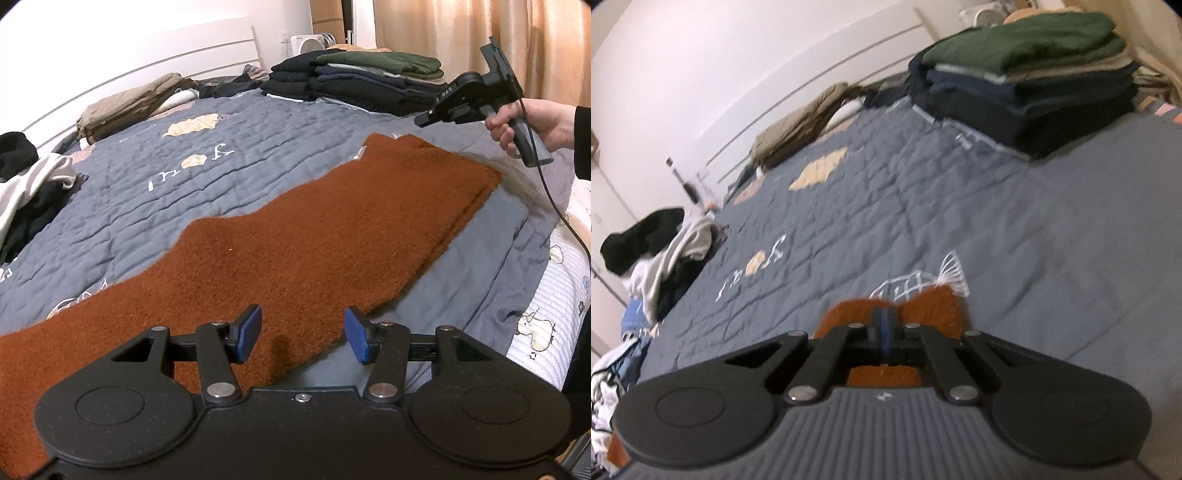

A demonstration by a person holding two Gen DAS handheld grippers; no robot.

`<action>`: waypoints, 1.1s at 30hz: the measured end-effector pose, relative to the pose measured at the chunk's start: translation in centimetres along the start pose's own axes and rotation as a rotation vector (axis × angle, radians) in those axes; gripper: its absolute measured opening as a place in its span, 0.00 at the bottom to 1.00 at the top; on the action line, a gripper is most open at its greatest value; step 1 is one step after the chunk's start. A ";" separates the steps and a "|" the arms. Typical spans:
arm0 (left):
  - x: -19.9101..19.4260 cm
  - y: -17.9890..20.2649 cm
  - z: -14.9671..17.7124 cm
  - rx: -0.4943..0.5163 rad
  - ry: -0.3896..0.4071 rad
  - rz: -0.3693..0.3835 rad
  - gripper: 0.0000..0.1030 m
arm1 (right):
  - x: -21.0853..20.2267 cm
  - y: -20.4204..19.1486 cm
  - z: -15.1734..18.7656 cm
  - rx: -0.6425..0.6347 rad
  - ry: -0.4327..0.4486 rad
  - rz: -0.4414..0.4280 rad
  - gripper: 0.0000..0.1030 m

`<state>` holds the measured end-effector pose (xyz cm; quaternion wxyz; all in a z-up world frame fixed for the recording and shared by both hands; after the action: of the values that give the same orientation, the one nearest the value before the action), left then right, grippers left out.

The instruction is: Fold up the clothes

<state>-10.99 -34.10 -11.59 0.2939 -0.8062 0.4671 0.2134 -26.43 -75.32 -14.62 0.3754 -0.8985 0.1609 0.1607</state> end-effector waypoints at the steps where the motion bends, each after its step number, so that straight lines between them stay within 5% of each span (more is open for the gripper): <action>1: 0.0 0.0 0.0 0.002 0.000 0.000 0.48 | -0.2 0.1 -0.1 0.003 0.008 -0.004 0.01; 6: 0.0 0.2 -0.1 0.008 0.001 -0.001 0.48 | 0.9 0.5 0.8 0.000 -0.061 -0.020 0.09; 10: 0.0 0.2 0.0 0.006 -0.002 -0.004 0.48 | 1.9 0.8 1.8 -0.005 -0.109 -0.010 0.41; 17: -0.1 0.4 -0.1 0.013 0.001 -0.001 0.48 | 3.3 0.0 2.9 -0.086 -0.139 0.006 0.57; 22: 0.0 0.4 0.0 0.014 0.000 -0.004 0.48 | 3.6 -0.6 3.1 -0.091 -0.135 0.007 0.53; 24: 0.0 0.4 0.0 0.015 0.001 -0.004 0.48 | 3.5 -0.5 3.1 -0.089 -0.136 0.020 0.43; 26: 0.0 0.5 0.0 0.017 0.002 -0.004 0.49 | 3.4 -0.3 3.0 -0.084 -0.139 0.028 0.18; 33: 0.2 0.5 0.0 0.024 0.002 -0.007 0.49 | 2.4 -1.8 2.0 -0.104 -0.102 -0.009 0.11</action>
<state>-11.37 -34.41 -11.81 0.3042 -0.8044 0.4669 0.2060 -23.84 -73.02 -15.81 0.3365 -0.9082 0.1288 0.2129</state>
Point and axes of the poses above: each gripper's, at about its wrist camera, not at the fingertips, and x roughly the way its jaws point, y to its right, z to its underside, the point moved 5 cm from there along x, roughly the way its jaws point, and after that the axes turned 13 degrees about -z, right-handed, at the moved point
